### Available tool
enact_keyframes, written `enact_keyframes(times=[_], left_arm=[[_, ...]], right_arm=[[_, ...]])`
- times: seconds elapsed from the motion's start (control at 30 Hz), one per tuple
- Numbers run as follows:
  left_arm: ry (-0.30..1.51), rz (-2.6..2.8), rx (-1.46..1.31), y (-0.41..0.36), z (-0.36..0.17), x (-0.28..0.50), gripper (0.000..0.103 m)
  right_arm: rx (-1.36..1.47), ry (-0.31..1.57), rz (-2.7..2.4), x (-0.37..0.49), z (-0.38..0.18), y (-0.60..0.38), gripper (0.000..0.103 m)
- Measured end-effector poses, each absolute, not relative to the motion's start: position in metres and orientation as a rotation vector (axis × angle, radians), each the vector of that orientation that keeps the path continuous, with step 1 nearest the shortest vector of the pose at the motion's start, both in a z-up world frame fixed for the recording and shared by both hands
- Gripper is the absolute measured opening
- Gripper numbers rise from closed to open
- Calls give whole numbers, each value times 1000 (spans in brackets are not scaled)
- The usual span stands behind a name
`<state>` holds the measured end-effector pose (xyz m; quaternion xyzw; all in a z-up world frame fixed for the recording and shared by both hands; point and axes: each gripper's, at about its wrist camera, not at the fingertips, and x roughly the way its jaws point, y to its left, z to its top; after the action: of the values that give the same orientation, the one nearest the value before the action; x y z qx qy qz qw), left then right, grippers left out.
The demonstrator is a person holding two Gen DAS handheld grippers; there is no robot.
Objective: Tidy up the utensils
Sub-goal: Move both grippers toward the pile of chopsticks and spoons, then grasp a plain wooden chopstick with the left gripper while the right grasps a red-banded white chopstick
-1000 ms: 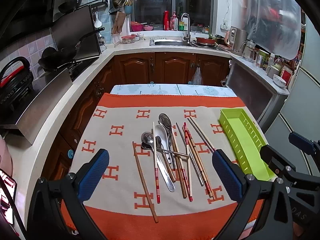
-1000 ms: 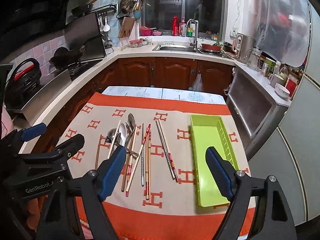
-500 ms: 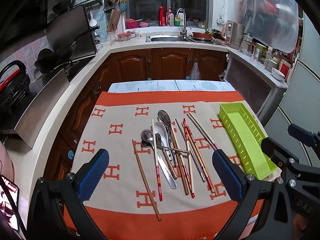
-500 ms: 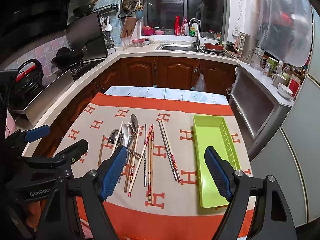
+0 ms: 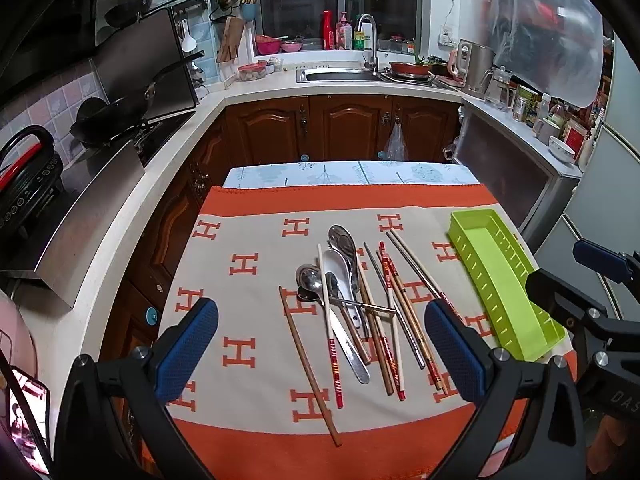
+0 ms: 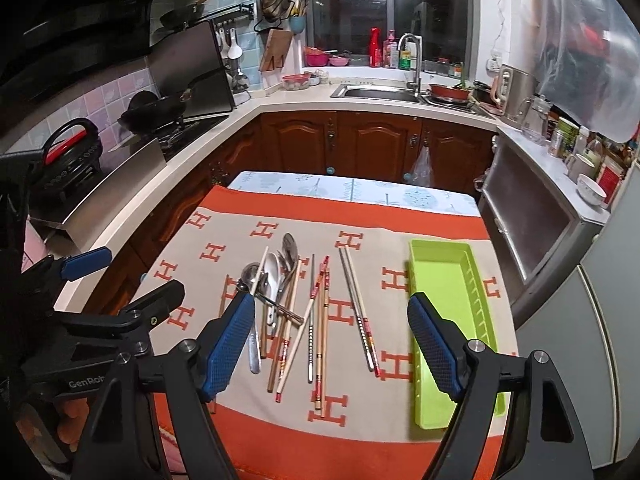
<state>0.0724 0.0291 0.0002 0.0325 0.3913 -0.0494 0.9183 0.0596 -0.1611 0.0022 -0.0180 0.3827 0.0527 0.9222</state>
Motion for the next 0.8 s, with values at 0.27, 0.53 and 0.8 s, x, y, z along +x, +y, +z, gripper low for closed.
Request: enact_keyframes(times=[0.27, 0.53, 0.8], left_arm=[[886, -79, 42, 55, -12, 100, 102], [960, -50, 11, 85, -50, 127, 100], [1090, -47, 3, 97, -109, 143, 85]], right_arm=[[-35, 851, 184, 88, -2, -142, 80], [-30, 952, 248, 129, -32, -115, 80], [29, 1126, 318, 186, -96, -90, 69]])
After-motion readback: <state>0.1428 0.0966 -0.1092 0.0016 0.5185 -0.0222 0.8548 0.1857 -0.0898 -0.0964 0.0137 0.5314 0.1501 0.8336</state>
